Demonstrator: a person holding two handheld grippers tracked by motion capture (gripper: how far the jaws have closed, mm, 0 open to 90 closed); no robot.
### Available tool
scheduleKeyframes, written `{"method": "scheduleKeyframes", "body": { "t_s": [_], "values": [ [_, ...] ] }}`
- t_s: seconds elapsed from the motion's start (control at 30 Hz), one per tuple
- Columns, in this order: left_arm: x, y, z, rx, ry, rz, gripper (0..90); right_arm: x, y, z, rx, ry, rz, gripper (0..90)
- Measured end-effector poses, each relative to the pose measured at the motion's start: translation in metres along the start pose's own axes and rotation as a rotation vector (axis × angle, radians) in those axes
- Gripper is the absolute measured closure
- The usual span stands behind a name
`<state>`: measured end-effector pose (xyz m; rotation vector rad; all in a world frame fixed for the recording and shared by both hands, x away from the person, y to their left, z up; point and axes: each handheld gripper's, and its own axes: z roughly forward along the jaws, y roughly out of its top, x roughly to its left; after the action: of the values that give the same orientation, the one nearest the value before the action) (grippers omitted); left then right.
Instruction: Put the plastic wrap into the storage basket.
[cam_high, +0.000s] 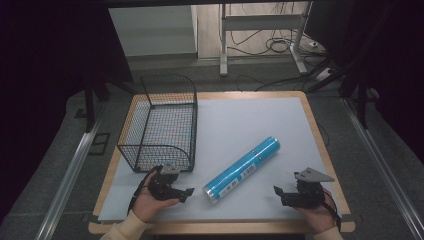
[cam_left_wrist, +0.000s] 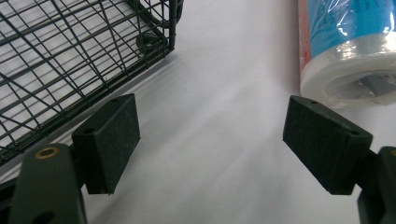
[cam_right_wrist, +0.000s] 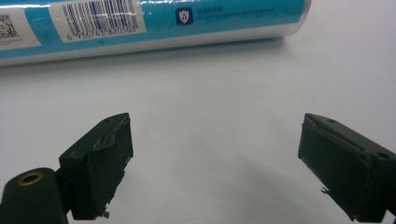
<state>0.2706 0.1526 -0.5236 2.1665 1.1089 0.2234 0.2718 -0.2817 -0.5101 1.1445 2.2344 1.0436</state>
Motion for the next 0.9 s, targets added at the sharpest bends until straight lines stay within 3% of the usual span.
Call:
{"method": "scheduleKeyframes", "body": {
  "t_s": [0.23, 0.43, 0.53, 0.7, 0.9],
  "values": [
    [0.001, 0.001, -0.001, -0.014, 0.009, -0.028, 18.9, -0.008, -0.001, -0.001, -0.001, 0.025, 0.037, 12.8],
    [-0.001, 0.002, -0.002, -0.001, 0.017, -0.002, 18.9, -0.009, 0.002, -0.002, -0.006, 0.011, 0.028, 13.9],
    [-0.004, 0.001, -0.006, -0.011, 0.019, -0.008, 18.9, -0.008, 0.001, -0.002, -0.003, 0.012, 0.043, 13.9],
    [-0.011, 0.006, -0.020, -0.028, 0.016, 0.005, 18.9, -0.004, 0.004, -0.004, -0.006, 0.006, 0.026, 14.0],
    [-0.010, 0.012, -0.031, -0.045, 0.018, 0.009, 19.5, -0.007, 0.004, -0.004, -0.006, 0.006, 0.037, 14.5]
  ]
}}
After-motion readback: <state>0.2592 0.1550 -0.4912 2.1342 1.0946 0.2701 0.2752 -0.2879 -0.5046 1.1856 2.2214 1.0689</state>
